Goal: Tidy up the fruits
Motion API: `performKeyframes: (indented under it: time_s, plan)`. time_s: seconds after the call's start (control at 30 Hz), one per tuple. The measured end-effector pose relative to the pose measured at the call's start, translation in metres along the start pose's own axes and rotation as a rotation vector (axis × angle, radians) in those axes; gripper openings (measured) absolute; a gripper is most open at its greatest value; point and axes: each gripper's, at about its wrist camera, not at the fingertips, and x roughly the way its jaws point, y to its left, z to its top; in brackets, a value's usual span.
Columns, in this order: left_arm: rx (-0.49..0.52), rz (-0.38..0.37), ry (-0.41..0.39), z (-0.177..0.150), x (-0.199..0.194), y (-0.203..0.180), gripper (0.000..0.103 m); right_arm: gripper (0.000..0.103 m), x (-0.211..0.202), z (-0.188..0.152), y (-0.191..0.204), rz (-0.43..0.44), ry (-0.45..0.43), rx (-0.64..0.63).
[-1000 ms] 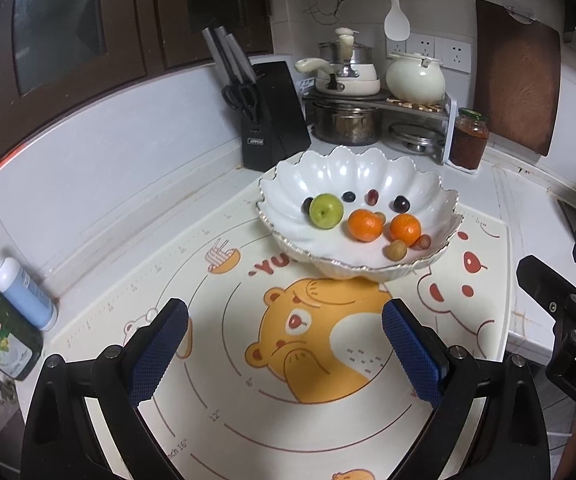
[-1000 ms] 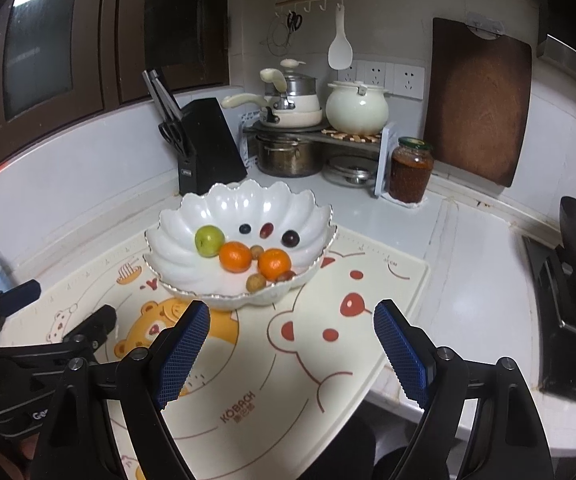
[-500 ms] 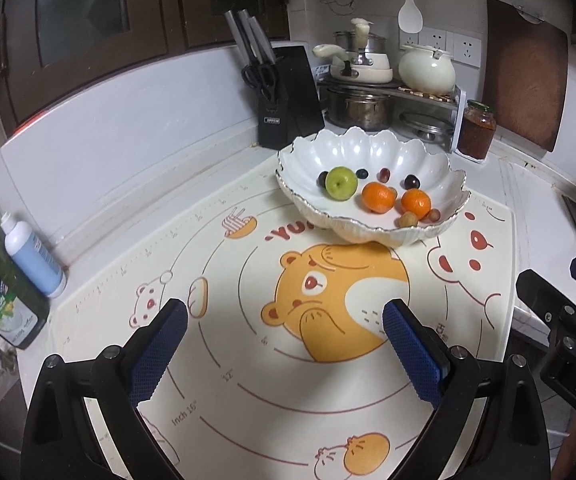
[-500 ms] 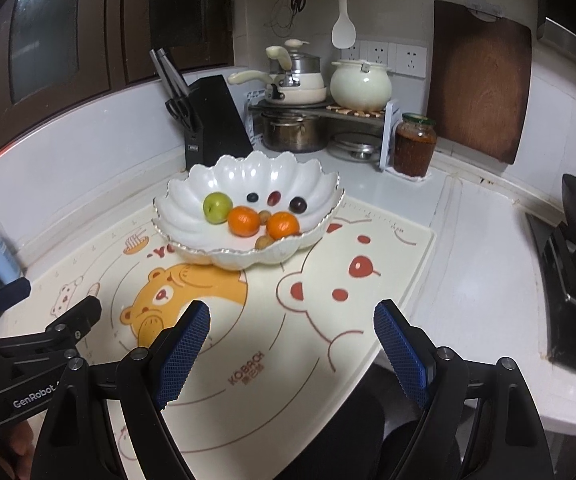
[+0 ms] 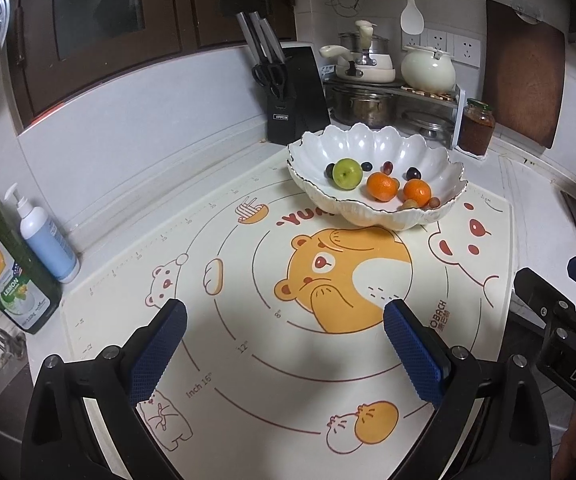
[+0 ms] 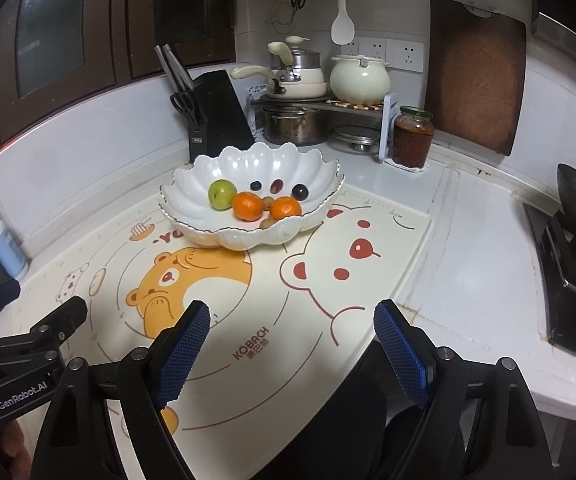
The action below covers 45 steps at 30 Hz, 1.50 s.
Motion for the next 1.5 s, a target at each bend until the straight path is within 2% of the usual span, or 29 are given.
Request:
performKeyframes:
  time_s: [0.47, 1.5]
  plan:
    - [-0.012, 0.009, -0.001, -0.0046, -0.0049, 0.0075, 0.100, 0.085, -0.0056, -0.0041, 0.0101, 0.006, -0.003, -0.017]
    - [-0.021, 0.016, 0.001, -0.0016, -0.0048, 0.0052, 0.100, 0.085, -0.0030, -0.0023, 0.0015, 0.001, 0.000, -0.001]
